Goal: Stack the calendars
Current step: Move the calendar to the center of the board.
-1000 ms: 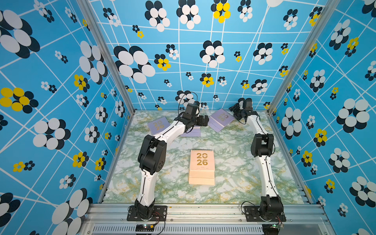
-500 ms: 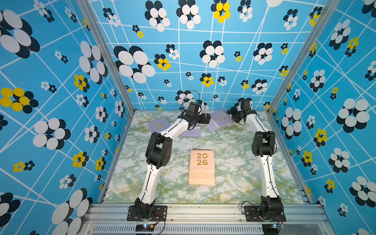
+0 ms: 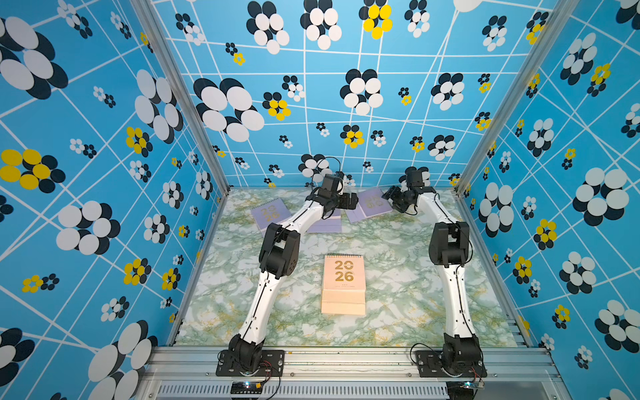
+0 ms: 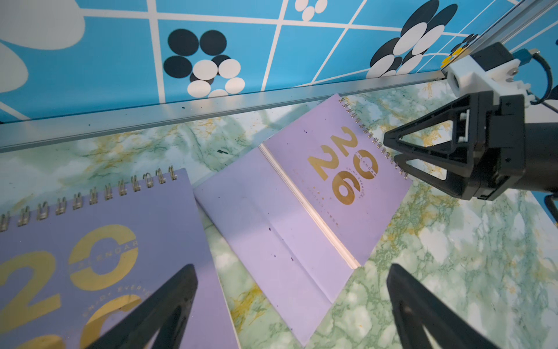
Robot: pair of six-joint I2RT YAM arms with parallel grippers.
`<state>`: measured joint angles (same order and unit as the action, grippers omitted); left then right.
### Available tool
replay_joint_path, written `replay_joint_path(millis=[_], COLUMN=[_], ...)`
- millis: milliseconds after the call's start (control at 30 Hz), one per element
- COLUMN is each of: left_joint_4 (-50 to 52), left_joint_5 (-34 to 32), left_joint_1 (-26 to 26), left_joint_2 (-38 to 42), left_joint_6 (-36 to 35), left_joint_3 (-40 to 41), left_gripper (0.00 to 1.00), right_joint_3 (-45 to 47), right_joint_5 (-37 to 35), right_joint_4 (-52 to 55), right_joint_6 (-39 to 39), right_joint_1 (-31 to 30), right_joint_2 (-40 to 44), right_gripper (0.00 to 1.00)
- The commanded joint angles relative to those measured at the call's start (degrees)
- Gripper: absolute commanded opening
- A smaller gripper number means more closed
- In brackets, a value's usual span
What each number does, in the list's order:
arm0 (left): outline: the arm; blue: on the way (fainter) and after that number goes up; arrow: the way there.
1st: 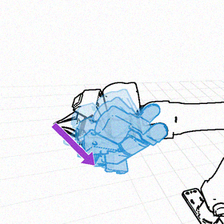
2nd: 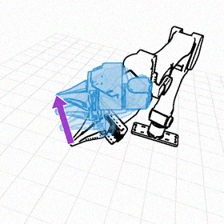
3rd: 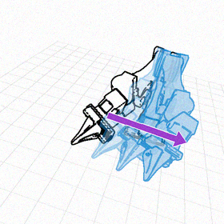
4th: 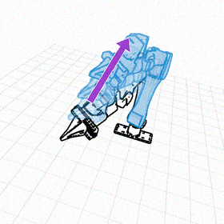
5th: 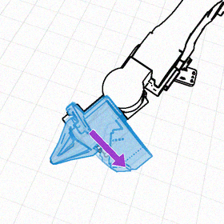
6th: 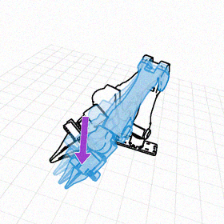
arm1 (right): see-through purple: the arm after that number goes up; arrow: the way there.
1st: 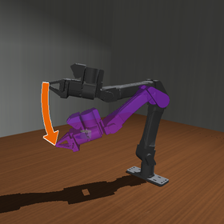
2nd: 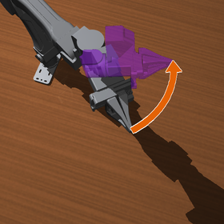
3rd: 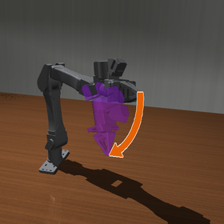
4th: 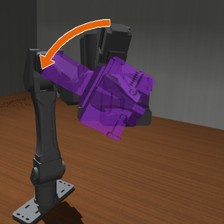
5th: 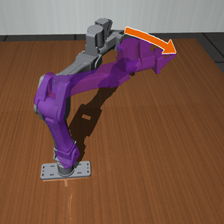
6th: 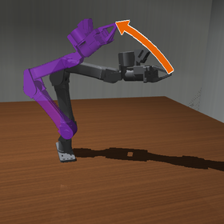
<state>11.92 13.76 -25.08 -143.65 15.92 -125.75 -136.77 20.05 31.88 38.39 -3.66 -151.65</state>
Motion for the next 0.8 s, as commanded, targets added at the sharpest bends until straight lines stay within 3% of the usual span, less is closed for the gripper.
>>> replay_joint_path(millis=[0,500,767], left_joint_4=[-1.1,-2.58,-3.71], left_joint_5=[2.07,3.78,4.31], left_joint_1=[0.47,-0.23,-0.8], left_joint_2=[-2.67,-2.45,-1.91], left_joint_6=[1.7,4.5,5.56], left_joint_3=[-2.27,0.57,2.75], left_gripper=[0.99,0.99,0.99], right_joint_3=[1.33,1.11,0.64], right_joint_5=[-0.05,-11.78,-12.53], right_joint_4=[4.65,11.98,11.98], right_joint_6=[-1.8,-2.66,-3.37], right_joint_1=[-1.51,-2.45,-2.49], right_joint_2=[2.72,3.73,2.91], right_gripper=[0.74,0.63,0.46])
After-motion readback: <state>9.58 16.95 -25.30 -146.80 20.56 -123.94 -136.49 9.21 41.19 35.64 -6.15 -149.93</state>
